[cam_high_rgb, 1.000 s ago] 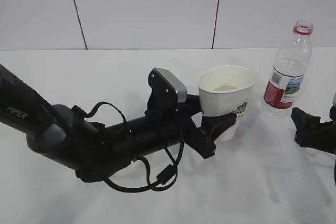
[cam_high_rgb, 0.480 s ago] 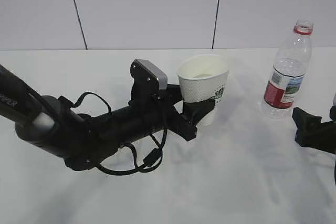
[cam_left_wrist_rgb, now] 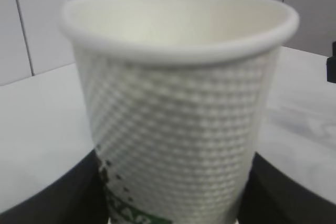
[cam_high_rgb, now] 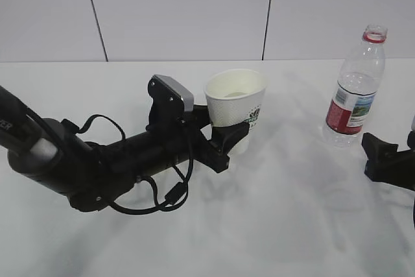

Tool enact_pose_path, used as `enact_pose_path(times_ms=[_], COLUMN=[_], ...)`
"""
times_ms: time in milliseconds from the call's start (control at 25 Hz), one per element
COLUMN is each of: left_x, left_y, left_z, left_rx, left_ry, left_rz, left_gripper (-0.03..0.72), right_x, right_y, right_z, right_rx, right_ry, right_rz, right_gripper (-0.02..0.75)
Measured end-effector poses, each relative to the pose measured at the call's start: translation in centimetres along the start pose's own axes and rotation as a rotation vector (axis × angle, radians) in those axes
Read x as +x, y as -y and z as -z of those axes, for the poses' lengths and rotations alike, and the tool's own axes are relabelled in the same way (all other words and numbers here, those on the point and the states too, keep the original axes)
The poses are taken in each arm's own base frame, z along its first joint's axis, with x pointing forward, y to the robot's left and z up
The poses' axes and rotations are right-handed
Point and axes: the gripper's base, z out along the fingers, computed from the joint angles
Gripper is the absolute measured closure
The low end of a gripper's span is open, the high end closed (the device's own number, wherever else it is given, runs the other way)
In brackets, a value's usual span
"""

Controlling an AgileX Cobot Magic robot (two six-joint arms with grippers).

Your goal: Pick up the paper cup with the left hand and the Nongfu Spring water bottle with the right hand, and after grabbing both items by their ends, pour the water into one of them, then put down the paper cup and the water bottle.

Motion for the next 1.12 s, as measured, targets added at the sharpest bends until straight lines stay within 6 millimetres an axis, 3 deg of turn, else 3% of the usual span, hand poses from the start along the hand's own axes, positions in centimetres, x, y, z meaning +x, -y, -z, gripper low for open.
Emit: enact_pose_path(times_ms=[1120], left_x=[0.2], left_y=[-3.1], left_z=[1.2], left_rx=[-0.282], left_ry=[0.018], left_rz=[0.042], left_gripper=[0.221], right_x=[0.0], right_y=[0.0], right_z=[0.0], right_rx=[0.002], right_ry=[0.001], right_rz=[0.001], right_gripper=[0.143])
